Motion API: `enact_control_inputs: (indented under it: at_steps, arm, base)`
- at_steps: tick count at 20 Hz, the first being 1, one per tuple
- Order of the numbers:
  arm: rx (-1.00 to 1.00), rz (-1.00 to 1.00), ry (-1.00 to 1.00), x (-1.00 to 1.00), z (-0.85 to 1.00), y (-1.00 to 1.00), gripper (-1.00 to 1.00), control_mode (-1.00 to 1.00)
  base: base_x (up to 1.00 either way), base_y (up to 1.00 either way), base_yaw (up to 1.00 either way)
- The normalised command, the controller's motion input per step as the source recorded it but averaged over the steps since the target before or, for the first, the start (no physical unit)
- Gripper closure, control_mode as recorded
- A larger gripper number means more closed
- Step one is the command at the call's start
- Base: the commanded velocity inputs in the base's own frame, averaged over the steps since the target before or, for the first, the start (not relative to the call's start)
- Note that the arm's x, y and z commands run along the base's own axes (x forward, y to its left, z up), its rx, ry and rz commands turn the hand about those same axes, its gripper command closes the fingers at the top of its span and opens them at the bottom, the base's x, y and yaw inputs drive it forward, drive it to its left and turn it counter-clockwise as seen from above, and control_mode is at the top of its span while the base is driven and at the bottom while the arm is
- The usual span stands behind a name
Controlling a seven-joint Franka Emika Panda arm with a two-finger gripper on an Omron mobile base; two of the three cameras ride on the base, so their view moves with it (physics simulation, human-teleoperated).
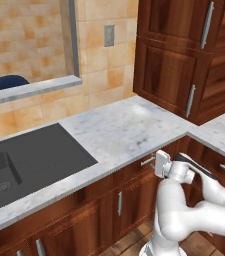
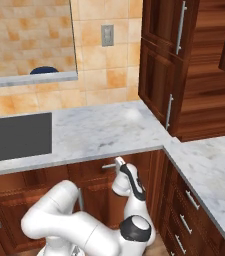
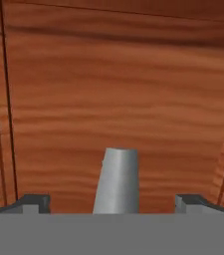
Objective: Take a straw from the drawer in front and place it inside the glass cup on the dining counter.
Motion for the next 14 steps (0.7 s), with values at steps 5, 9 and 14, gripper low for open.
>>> enact_control_inputs:
  at_steps: [5, 9, 14]
  arm:
    - [0.0, -0.01, 0.0, 0.11, -0.43, 0.0, -1.0, -1.0]
    - [0.0, -0.01, 0.0, 0.09, -0.43, 0.11, -1.0, -1.0]
    - [0.0, 0.0, 0.0, 0.13, -0.4, 0.56, 1.0, -1.0]
  base:
    - [0.0, 0.0, 0.0]
    - [0.0, 0.0, 0.0]
    - [0.0, 0.0, 0.0]
